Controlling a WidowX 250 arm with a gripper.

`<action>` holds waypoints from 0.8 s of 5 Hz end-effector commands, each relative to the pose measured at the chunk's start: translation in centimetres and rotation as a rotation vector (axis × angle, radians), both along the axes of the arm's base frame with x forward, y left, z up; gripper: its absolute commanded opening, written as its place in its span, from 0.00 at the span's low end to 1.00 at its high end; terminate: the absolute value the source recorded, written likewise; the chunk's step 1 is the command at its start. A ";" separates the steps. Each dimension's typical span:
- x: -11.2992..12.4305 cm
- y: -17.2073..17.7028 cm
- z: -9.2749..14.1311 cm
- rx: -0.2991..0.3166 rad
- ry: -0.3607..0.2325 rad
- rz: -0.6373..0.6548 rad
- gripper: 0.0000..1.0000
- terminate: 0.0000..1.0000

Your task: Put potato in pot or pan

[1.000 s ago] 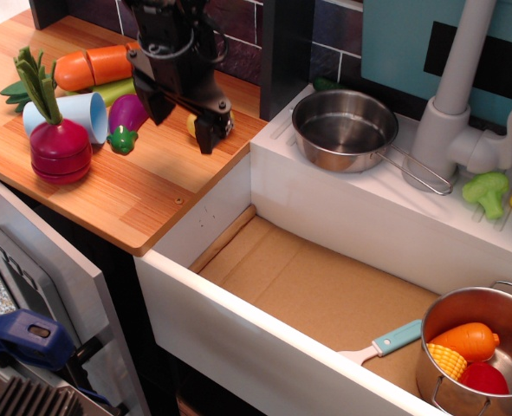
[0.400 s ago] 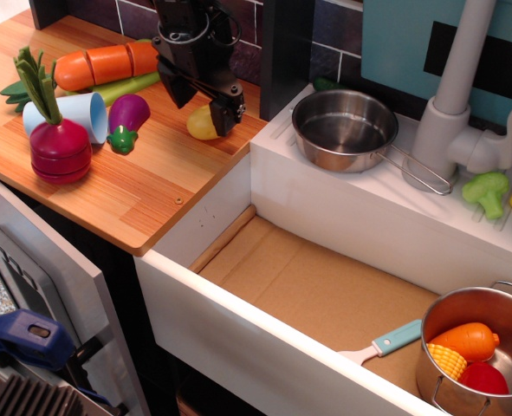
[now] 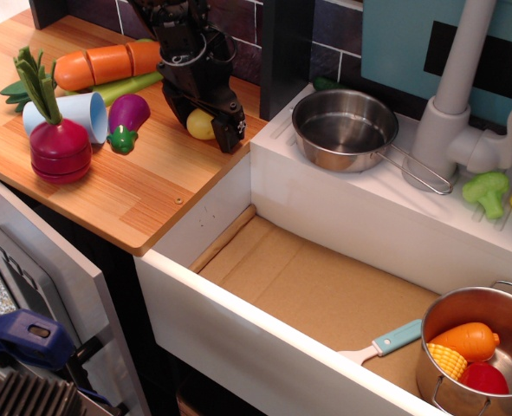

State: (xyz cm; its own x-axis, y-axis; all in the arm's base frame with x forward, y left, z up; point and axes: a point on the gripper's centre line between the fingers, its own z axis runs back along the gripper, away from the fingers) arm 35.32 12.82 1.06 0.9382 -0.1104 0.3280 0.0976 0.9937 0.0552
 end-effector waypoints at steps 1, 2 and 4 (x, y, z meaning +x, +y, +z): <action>0.1 0.3 1.2 0.034 -0.047 0.015 0.00 0.00; 0.5 -0.7 3.0 0.047 -0.030 0.019 0.00 0.00; 0.7 -5.6 8.8 0.102 -0.029 0.063 0.00 0.00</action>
State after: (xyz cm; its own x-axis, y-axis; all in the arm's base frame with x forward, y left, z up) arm 36.45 5.03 8.49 0.9449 -0.1104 0.3083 0.0678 0.9870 0.1454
